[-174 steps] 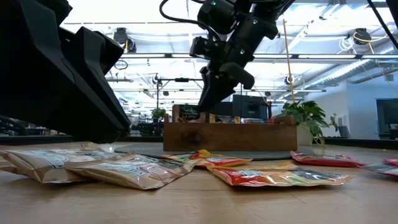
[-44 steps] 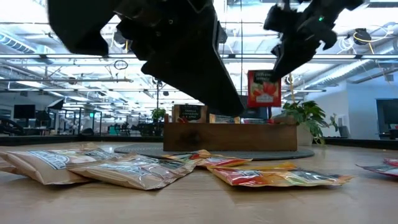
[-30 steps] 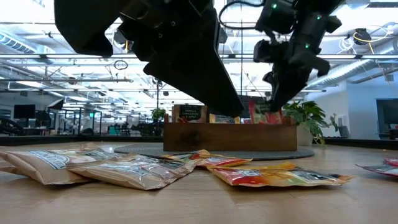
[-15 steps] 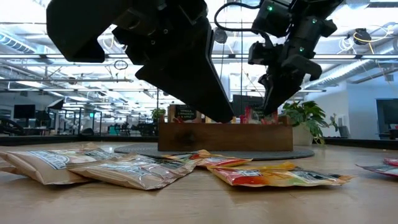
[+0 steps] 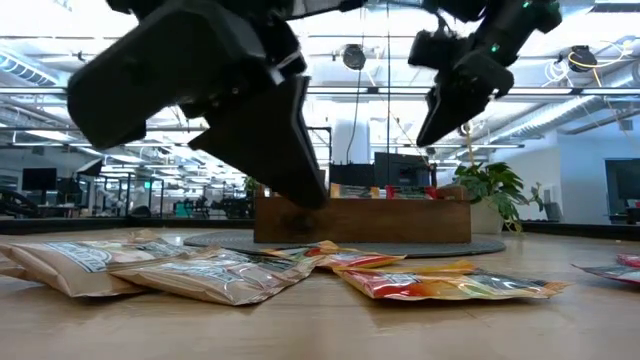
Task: Pick & Place Tea
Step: Put the yellow tea bag into the middle compartment of the wooden organizer
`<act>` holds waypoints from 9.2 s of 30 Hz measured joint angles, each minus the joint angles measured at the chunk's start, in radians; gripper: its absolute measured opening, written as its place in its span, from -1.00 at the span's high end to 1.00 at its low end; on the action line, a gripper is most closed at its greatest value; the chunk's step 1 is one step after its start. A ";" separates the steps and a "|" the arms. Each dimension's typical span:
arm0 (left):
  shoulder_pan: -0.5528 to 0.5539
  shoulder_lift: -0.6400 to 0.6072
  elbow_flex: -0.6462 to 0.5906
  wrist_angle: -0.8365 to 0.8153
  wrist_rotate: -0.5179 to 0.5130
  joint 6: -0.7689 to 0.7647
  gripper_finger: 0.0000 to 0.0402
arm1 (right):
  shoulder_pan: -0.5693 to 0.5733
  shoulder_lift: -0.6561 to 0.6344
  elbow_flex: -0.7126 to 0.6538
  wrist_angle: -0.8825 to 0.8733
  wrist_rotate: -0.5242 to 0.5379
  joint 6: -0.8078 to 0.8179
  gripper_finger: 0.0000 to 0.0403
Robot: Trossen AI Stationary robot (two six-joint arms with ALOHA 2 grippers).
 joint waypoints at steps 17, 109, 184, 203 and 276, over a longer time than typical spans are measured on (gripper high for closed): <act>-0.005 0.000 -0.028 0.034 -0.014 -0.105 0.82 | 0.285 0.287 0.001 0.470 -0.173 0.022 0.60; 0.157 0.002 -0.155 0.249 0.168 -0.038 0.83 | 0.455 0.678 -0.001 0.904 -0.102 0.234 1.00; 0.079 -0.006 -0.347 0.564 0.216 -0.144 0.83 | 0.237 0.510 -0.068 0.650 -0.342 0.476 0.54; 0.082 -0.006 -0.351 0.581 0.218 -0.112 0.83 | 0.263 0.512 -0.075 0.740 -0.375 0.417 0.62; -0.070 -0.161 -0.351 0.411 -0.005 -0.021 0.82 | 0.060 0.144 -0.066 0.422 0.012 -0.096 1.00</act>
